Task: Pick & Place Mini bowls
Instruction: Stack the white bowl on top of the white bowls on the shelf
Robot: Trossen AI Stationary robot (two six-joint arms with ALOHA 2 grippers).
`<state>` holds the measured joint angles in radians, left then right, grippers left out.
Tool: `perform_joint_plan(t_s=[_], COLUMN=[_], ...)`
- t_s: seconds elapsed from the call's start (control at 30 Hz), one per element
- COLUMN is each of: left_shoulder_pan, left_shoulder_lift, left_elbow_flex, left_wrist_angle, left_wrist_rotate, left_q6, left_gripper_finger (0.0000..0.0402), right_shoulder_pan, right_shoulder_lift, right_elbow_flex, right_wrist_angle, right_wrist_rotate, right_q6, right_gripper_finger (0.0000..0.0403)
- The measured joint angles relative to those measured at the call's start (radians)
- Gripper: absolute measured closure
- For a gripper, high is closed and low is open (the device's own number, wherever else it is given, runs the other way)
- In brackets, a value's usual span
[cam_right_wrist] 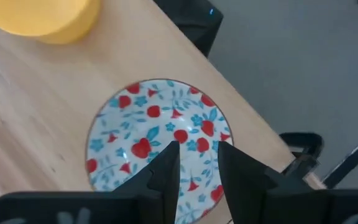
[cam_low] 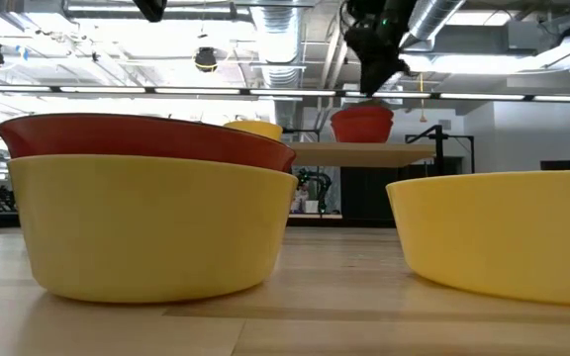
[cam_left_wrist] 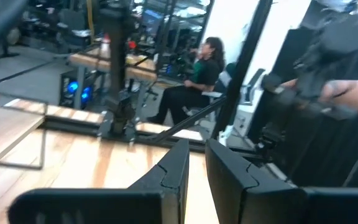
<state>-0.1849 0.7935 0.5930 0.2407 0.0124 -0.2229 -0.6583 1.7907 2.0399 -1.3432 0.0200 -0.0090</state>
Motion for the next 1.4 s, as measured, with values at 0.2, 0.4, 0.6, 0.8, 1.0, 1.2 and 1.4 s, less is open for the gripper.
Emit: perform_joint_plan(t_s=[0.2, 0.4, 0.6, 0.8, 1.0, 1.2, 1.4], left_shoulder_pan=[-0.053, -0.079, -0.079, -0.079, -0.097, -0.123, -0.123], left_shoulder_lift=[0.006, 0.006, 0.022, 0.105, 0.246, 0.371, 0.487], left_elbow_flex=[0.000, 0.000, 0.042, 0.170, 0.256, 0.259, 0.259], left_wrist_angle=[-0.095, -0.161, -0.274, -0.490, -0.621, -0.624, -0.592], left_wrist_rotate=[-0.078, -0.131, -0.140, -0.140, -0.110, -0.090, -0.083], left_q6=[-0.002, -0.002, -0.026, 0.004, 0.092, 0.053, -0.206], left_gripper_finger=[0.0348, 0.0348, 0.0348, 0.0348, 0.0348, 0.0348, 0.0348], right_shoulder_pan=[0.069, 0.221, 0.456, 0.715, 0.934, 1.080, 1.167], right_shoulder_lift=[-0.092, -0.178, -0.251, -0.267, -0.240, -0.233, -0.232], right_elbow_flex=[0.000, 0.000, 0.000, 0.001, -0.036, -0.155, -0.291], right_wrist_angle=[-0.002, -0.010, -0.010, -0.015, -0.015, 0.004, 0.013], right_wrist_rotate=[0.029, 0.029, 0.108, 0.214, 0.279, 0.383, 0.489], right_q6=[0.018, 0.081, 0.190, 0.275, 0.359, 0.516, 0.757], right_gripper_finger=[0.0312, 0.0313, 0.0313, 0.0313, 0.0313, 0.0313, 0.0313])
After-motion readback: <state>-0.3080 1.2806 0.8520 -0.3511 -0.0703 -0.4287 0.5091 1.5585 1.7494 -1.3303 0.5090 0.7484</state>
